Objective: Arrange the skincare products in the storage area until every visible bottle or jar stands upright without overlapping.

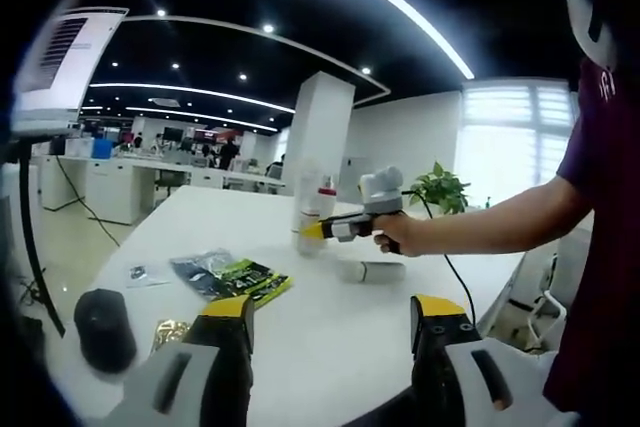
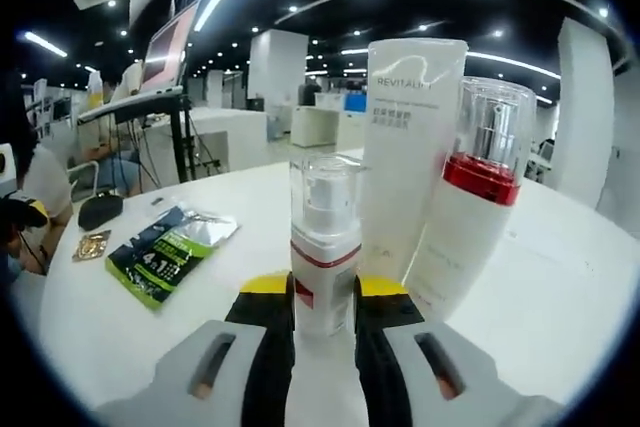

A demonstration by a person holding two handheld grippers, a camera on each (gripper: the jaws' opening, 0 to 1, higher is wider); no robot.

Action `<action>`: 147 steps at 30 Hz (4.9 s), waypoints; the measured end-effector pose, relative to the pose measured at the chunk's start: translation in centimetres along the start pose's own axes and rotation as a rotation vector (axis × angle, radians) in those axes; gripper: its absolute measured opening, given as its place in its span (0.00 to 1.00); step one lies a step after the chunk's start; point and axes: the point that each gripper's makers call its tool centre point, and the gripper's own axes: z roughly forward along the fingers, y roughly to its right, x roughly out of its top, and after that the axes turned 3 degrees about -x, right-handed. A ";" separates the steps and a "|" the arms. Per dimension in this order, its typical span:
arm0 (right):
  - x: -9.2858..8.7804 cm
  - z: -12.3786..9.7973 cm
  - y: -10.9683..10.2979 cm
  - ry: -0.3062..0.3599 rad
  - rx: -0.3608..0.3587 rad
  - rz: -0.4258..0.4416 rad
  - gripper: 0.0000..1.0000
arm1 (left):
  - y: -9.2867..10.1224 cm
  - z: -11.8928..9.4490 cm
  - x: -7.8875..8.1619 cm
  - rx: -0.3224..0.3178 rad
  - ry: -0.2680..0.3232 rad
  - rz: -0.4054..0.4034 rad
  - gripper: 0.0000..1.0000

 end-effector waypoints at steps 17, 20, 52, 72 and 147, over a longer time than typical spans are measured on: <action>0.0 0.6 1.2 0.002 -0.130 0.054 0.21 | -0.2 -0.3 -0.2 0.008 -0.006 0.002 0.64; -0.1 0.6 1.4 0.001 -0.134 0.047 0.21 | -0.1 -0.2 -0.2 0.006 -0.006 0.003 0.64; -0.8 -1.1 1.3 -0.034 -0.116 -0.039 0.12 | 0.0 -0.1 -0.3 0.001 -0.013 0.009 0.63; -0.8 -1.8 1.6 -0.036 -0.110 -0.012 0.15 | 0.1 -0.1 -0.2 0.002 -0.018 0.016 0.62; -1.2 -13.0 -16.8 -0.004 0.448 -0.269 0.19 | 1.5 2.1 -0.4 -0.028 -0.016 -0.308 0.53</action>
